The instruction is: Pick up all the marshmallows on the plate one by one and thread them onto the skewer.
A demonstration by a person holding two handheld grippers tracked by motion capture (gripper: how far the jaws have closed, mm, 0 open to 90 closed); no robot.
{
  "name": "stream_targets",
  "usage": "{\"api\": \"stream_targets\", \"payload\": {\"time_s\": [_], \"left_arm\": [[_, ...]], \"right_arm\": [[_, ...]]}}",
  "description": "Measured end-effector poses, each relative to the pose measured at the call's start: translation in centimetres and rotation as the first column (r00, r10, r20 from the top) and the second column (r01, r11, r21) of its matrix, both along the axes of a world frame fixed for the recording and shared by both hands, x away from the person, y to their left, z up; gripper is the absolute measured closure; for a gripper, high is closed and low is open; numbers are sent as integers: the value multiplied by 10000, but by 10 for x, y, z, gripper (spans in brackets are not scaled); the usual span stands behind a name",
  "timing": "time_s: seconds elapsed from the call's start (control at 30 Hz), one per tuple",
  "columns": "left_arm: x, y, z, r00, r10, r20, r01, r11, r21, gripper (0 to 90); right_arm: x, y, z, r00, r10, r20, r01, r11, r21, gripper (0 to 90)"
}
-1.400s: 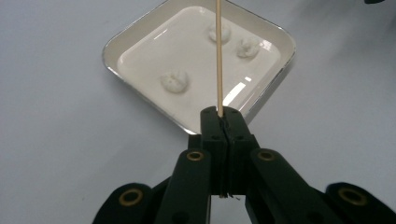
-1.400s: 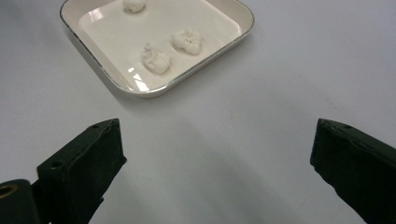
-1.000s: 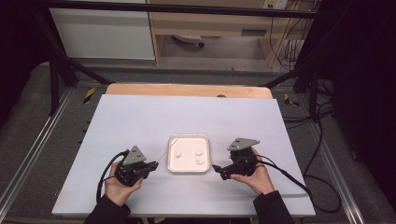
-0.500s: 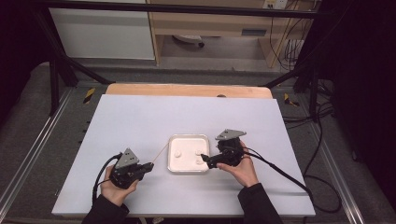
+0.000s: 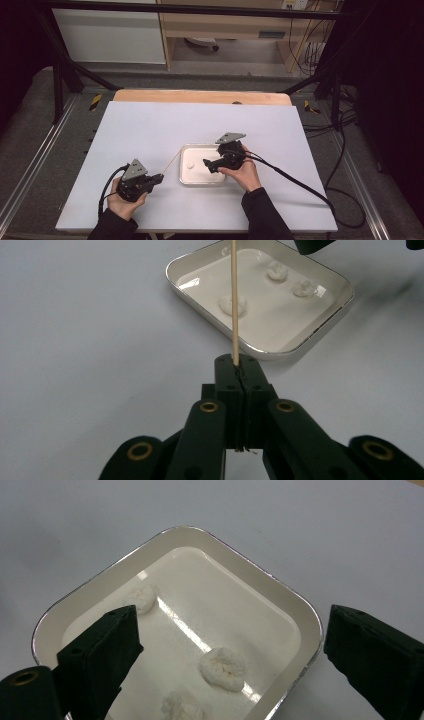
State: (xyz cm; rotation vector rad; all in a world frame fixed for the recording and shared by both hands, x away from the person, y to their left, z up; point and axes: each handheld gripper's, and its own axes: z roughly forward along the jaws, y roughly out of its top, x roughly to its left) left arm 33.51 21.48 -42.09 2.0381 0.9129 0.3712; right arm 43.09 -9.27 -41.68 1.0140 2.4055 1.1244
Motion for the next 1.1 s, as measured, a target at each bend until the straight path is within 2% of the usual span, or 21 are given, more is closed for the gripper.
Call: {"api": "stream_targets", "payload": {"time_s": [0.1, 0.17, 0.23, 0.3, 0.33, 0.37, 0.4, 0.43, 0.53, 0.77, 0.8, 0.97, 1.07, 1.1], "left_arm": [[0, 0, 0, 10000, -20, 11, 20, 10000, -11, 886], [0, 0, 0, 10000, -34, -2, 34, 10000, -9, 886], [0, 0, 0, 10000, -44, 0, 44, 10000, -17, 886], [-1, -1, 0, 10000, -62, 13, 62, 10000, -3, 886], [-1, -1, 0, 10000, -66, 16, 66, 10000, -9, 886], [-1, -1, 0, 10000, -77, 17, 78, 10000, -8, 886], [-1, -2, 0, 10000, -66, 40, 66, 10000, -4, 886], [-1, -2, 0, 10000, -74, 30, 74, 10000, -19, 886], [-1, -1, 0, 10000, -74, 11, 74, 10000, -11, 886], [-2, -2, 1, 10000, -75, 44, 75, 10000, -11, 886], [-2, -2, 1, 10000, -72, 39, 72, 10000, -6, 886], [-2, -2, 1, 9999, -88, 78, 88, 10000, -6, 886], [-3, -3, 1, 9999, -99, 109, 99, 9999, -32, 886], [-3, -3, 1, 9999, -105, 119, 105, 9999, -29, 886]], "right_arm": [[3, 2, -8, 9994, 122, -321, -129, 9997, -207, 183], [3, 3, -10, 9993, 145, -355, -155, 9995, -283, 206], [2, 5, -17, 9992, 93, -379, -112, 9986, -508, 290], [3, 5, -18, 9990, 110, -427, -132, 9985, -535, 311], [3, 6, -21, 9985, 112, -528, -141, 9984, -551, 357], [3, 6, -21, 9985, 112, -528, -141, 9984, -551, 357], [4, 7, -23, 9982, 77, -601, -115, 9979, -632, 408], [4, 7, -23, 9982, 77, -601, -115, 9979, -632, 408], [4, 6, -25, 9974, 76, -721, -126, 9975, -694, 493], [3, 6, -26, 9956, -6, -936, -74, 9964, -848, 580], [3, 5, -27, 9963, 10, -855, -82, 9964, -838, 611], [1, 5, -27, 9963, -69, -861, -7, 9962, -869, 645], [1, 3, -27, 9964, -121, -837, 53, 9967, -814, 667], [2, 2, -28, 9963, -114, -852, 63, 9982, -604, 680]]}}
